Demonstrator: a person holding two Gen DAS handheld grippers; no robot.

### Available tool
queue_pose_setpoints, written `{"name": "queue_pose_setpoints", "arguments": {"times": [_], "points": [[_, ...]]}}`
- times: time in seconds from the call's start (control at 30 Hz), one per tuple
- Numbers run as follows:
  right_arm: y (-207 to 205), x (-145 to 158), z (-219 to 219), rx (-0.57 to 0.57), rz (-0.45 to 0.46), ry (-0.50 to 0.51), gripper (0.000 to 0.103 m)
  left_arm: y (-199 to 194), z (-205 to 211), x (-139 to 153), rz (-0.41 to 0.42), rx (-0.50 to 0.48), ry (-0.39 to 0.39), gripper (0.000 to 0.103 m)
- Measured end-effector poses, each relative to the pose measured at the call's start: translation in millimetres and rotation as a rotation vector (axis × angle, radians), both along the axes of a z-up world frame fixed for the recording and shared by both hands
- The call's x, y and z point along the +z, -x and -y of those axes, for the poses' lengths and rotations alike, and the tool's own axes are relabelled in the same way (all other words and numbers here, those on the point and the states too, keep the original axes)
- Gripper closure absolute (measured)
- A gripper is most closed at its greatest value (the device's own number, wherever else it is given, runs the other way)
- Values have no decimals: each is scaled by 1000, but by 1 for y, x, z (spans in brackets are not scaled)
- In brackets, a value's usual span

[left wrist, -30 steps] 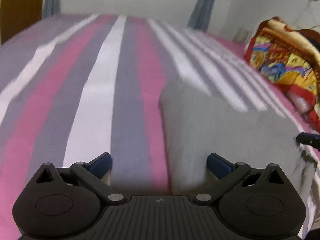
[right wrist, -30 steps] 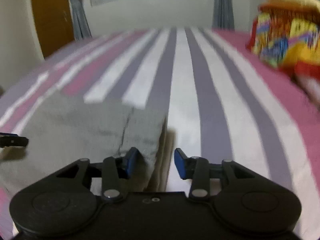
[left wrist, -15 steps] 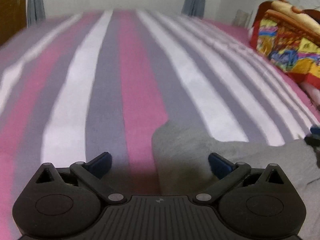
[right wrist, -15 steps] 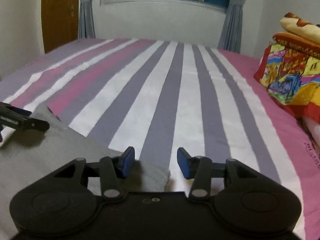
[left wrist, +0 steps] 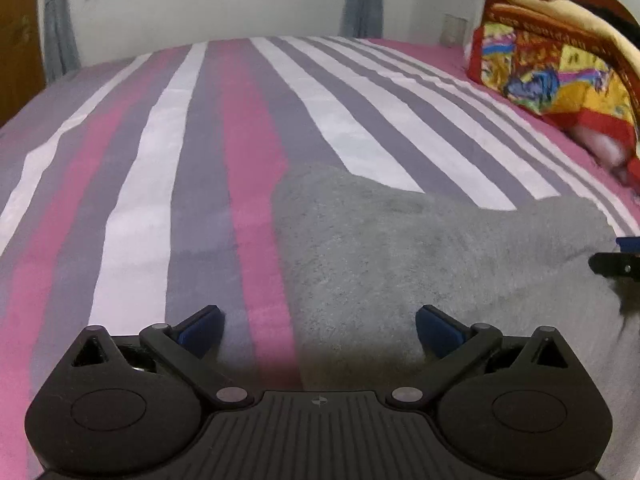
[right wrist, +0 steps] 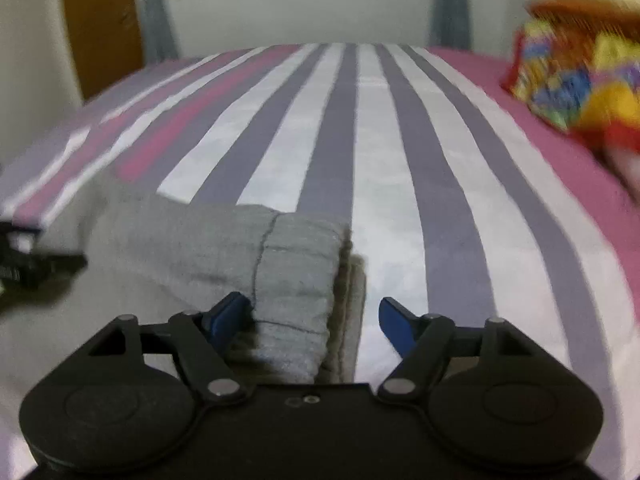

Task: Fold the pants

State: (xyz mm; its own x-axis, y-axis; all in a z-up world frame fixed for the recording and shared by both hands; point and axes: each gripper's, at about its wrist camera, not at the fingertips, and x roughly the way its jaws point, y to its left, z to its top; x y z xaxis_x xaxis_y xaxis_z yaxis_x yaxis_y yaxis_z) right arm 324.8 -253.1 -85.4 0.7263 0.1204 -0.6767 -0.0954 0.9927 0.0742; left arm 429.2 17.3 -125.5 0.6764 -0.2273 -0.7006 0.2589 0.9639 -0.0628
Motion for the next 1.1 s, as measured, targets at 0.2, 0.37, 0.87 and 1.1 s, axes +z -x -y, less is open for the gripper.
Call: {"name": "queue_pose_setpoints", "arguments": {"times": [0.2, 0.37, 0.87, 1.1], "points": [[6, 9, -8, 33, -4, 64, 25, 7, 0, 7, 21, -25, -53, 0], [23, 23, -7, 31, 29, 47, 26, 31, -3, 18, 46, -40, -48, 0], [49, -4, 7, -22, -62, -91, 19, 88, -30, 10, 32, -3, 44, 0], [63, -9, 9, 7, -31, -67, 25, 102, -49, -1, -16, 26, 93, 0]]}}
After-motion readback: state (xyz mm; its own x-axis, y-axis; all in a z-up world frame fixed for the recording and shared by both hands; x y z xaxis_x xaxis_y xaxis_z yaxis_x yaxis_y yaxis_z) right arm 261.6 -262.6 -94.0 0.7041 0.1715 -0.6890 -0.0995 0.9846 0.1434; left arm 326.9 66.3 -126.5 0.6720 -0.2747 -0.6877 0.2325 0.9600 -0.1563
